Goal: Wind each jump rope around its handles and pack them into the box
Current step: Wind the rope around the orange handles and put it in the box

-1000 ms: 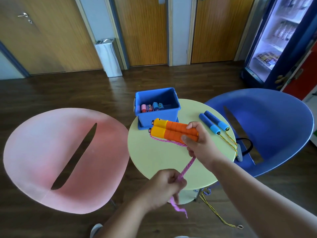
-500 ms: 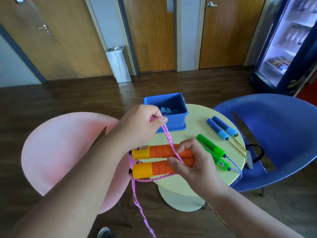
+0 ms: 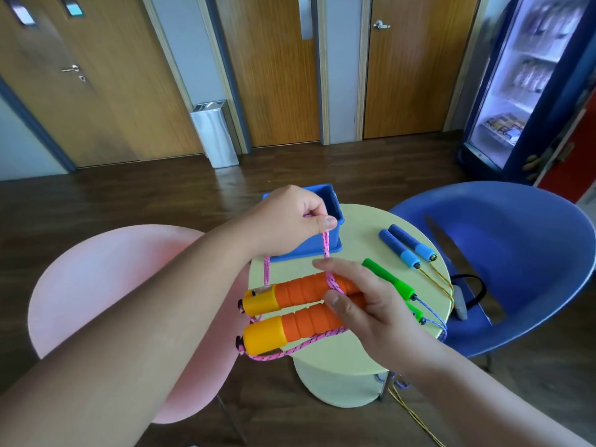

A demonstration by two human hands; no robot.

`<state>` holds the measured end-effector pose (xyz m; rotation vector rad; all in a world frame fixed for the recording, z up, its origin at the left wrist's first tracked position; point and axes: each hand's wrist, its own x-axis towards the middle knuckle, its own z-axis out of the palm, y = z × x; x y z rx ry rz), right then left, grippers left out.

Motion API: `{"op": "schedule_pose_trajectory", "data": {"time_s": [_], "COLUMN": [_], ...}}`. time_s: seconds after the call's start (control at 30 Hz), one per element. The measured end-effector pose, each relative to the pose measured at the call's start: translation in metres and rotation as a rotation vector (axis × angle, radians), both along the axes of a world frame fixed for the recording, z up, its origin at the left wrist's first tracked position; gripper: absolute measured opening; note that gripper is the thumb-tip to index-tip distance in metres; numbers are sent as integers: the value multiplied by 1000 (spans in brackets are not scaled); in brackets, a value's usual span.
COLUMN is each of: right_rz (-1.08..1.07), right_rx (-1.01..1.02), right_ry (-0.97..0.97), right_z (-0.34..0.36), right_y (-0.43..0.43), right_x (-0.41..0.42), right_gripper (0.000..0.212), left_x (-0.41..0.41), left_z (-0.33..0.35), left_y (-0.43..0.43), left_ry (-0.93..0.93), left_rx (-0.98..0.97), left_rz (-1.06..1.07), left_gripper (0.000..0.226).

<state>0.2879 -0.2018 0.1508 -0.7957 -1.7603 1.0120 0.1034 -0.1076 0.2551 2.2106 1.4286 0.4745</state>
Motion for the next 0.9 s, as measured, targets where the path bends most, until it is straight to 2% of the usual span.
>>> {"op": "schedule_pose_trajectory", "data": {"time_s": [0.17, 0.23, 0.33, 0.43, 0.53, 0.6, 0.67, 0.7, 0.8, 0.9], "right_rz": [24, 16, -12, -32, -57, -85, -117, -133, -231, -320], "right_rx": [-59, -94, -112, -128, -126, -109, -91, -94, -123, -115], "right_ry": [-89, -55, 40, 174, 278, 292, 247, 225, 165, 86], "right_z": [-1, 1, 3, 6, 18, 25, 27, 26, 12, -9], "right_y": [4, 4, 3, -2, -2, 5, 19, 26, 44, 59], "right_x": [11, 14, 17, 18, 18, 17, 18, 19, 25, 33], "right_gripper": [13, 11, 9, 6, 8, 9, 12, 13, 12, 10], "left_x": [1, 4, 6, 3, 2, 4, 13, 18, 44, 55], "left_z": [5, 5, 3, -8, -39, -68, -97, -110, -125, -118], "left_y": [7, 11, 20, 27, 28, 16, -6, -17, -48, -67], "left_ry": [-93, -76, -71, -235, -503, -588, -593, -613, -856, -793], "left_rx": [-66, -48, -27, -222, -486, -580, -668, -689, -684, -688], "left_rz": [-91, -112, -167, -229, -166, -102, 45, 115, 99, 176], "left_gripper": [28, 26, 9, 4, 9, 11, 44, 53, 15, 26]}}
